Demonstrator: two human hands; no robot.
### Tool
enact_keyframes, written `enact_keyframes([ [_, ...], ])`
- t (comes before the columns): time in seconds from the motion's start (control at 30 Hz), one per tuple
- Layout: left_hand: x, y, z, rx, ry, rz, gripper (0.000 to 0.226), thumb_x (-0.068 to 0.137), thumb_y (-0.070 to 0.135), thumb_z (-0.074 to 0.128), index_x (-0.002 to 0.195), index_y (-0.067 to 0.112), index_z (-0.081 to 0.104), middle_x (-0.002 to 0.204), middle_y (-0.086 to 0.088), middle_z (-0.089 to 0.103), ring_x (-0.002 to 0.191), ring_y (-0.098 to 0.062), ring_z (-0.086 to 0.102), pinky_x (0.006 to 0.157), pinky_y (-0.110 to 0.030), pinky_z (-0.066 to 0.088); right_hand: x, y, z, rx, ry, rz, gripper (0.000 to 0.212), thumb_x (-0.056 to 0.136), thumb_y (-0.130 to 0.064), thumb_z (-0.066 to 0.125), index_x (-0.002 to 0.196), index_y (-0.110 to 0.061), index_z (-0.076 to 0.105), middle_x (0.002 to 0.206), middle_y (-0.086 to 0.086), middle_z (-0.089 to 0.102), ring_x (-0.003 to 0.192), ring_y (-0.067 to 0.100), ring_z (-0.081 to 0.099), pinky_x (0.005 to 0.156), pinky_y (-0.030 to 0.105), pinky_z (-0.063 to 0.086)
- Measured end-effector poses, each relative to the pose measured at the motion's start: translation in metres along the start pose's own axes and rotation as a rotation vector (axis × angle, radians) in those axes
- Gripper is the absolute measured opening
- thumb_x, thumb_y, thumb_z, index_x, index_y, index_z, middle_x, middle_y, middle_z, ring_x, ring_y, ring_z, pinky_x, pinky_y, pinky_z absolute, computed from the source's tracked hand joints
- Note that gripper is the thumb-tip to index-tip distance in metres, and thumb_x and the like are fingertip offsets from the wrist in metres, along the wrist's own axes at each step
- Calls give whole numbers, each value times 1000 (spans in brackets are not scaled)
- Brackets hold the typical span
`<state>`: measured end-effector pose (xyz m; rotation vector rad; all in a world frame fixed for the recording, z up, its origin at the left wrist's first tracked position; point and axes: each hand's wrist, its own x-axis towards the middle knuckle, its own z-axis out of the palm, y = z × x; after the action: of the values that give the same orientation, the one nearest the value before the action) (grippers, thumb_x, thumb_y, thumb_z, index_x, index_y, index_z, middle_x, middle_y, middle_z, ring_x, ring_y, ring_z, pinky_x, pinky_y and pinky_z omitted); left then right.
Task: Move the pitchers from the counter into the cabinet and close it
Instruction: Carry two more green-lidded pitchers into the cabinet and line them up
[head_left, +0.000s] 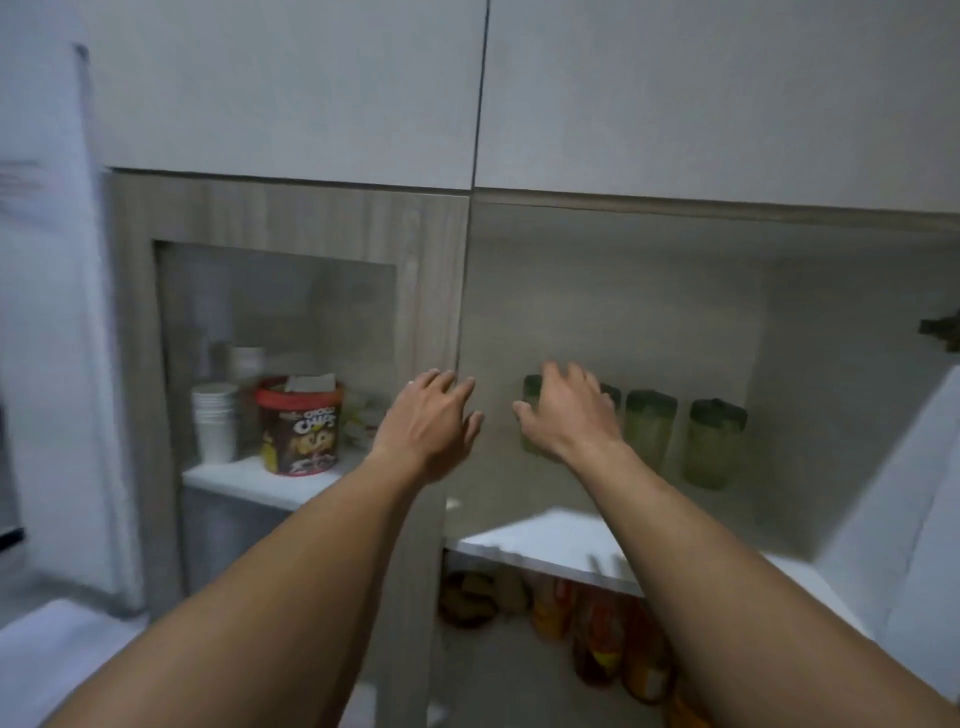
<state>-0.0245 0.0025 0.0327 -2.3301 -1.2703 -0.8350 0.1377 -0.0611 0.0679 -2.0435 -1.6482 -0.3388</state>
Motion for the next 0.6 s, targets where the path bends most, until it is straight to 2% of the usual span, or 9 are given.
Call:
enact_keyframes([
  [0.2,-100,-88,-47,143,-77,-226,69,88,54,23,140,15,45,140,-15,51,132,-31,43,109,-46,34,-48,-104,24,163,-81,-180,77,95,-54,51,157,-16,25,154,19,37,145,37,31,116,52,31],
  [0.37,-190,-153,-89,224,-82,-430,59,93,50,34,141,16,43,140,-17,48,132,-33,39,108,-47,34,-90,-201,48,286,-164,-326,70,92,-51,55,149,-15,36,148,19,43,140,39,36,112,53,34],
  [0.47,-244,-185,-111,238,-93,-564,59,96,48,36,146,16,36,149,-18,38,140,-34,30,112,-49,28,-119,-257,63,343,-193,-429,71,90,-50,58,148,-16,36,147,20,43,137,40,38,110,53,37],
  [0.6,-321,-223,-133,269,-114,-735,58,99,48,33,150,21,29,157,-14,26,146,-32,18,116,-50,21,-166,-331,83,378,-262,-549,79,97,-52,51,159,-18,17,162,21,22,150,38,19,118,56,26],
])
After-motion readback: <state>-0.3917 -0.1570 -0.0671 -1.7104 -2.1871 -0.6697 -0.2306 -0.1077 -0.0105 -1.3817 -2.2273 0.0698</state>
